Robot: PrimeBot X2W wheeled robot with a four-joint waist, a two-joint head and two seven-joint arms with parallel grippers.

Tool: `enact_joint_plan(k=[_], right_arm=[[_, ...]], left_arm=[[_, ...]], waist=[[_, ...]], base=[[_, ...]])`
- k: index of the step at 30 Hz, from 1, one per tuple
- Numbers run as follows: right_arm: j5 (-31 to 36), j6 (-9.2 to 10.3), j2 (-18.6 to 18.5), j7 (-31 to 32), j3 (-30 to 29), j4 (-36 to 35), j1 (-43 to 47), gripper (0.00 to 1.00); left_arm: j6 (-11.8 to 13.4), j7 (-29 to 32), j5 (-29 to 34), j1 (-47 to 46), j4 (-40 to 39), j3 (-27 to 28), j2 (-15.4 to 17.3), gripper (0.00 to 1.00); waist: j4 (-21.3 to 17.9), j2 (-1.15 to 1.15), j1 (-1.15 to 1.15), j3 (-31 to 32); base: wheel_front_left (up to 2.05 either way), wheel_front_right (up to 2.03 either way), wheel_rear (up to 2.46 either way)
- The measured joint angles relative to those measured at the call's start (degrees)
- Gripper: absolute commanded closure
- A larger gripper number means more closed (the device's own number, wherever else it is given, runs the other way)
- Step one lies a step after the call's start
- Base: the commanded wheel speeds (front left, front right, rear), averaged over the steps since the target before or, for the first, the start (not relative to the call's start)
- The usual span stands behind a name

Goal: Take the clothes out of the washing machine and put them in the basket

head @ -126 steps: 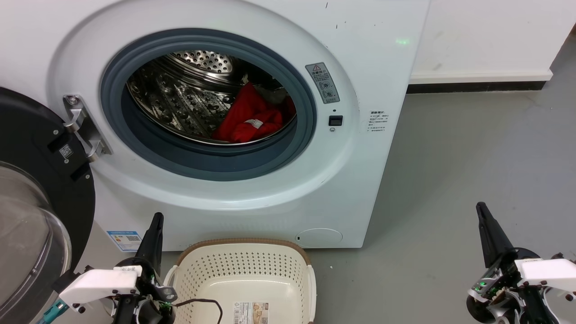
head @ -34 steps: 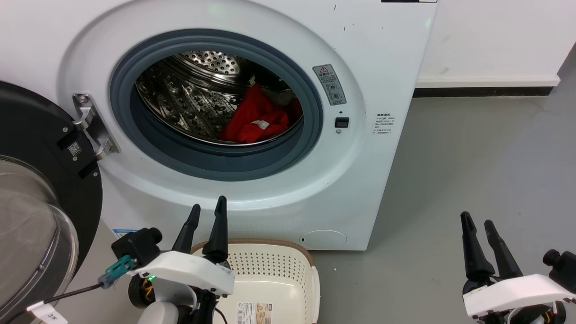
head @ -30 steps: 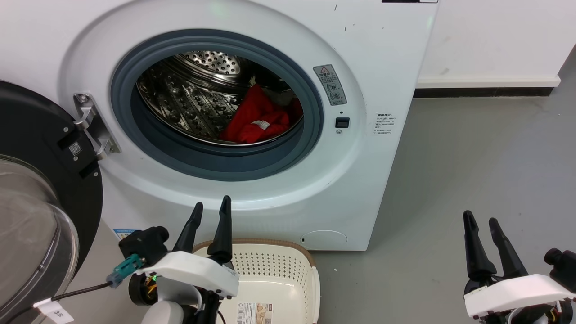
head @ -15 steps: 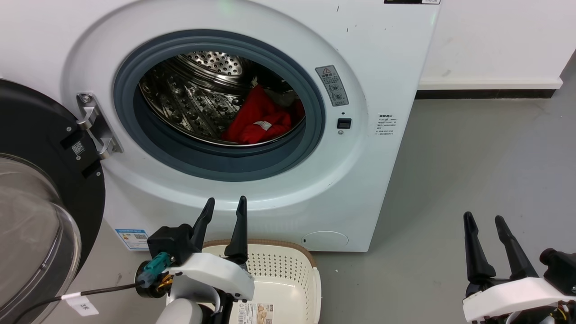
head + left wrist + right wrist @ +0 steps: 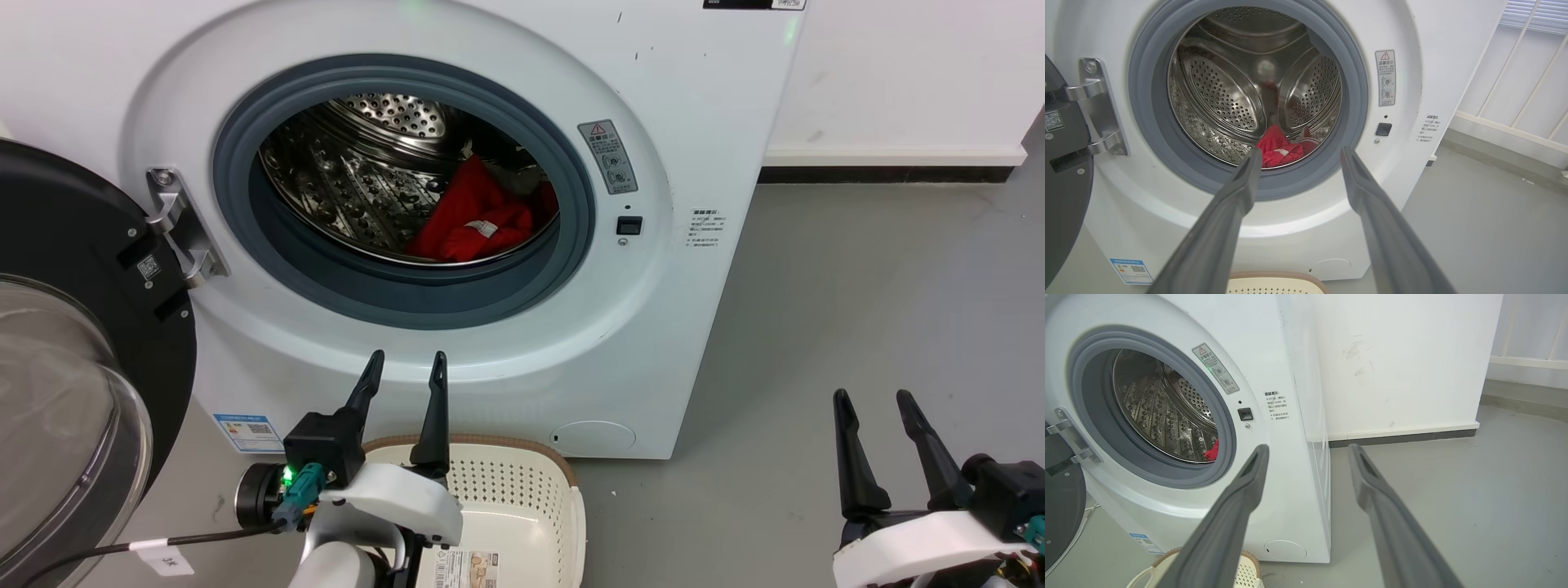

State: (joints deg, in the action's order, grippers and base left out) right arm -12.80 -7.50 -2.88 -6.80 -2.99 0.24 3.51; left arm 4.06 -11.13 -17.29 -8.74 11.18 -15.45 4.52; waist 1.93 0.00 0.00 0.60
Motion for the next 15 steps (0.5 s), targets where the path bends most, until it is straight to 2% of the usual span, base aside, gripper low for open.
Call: enact_joint_plan(k=[15], right_arm=[[7.3,0.00,0.0,0.8,0.4,-1.1,0.8,0.00]], left_arm=[[1.8,-1.8,6.0,0.0,-0.1,-0.7,0.0,0.00]], waist=[[0.4,0.00,0.00,0.1]], base=[[0.00,0.00,0.00]])
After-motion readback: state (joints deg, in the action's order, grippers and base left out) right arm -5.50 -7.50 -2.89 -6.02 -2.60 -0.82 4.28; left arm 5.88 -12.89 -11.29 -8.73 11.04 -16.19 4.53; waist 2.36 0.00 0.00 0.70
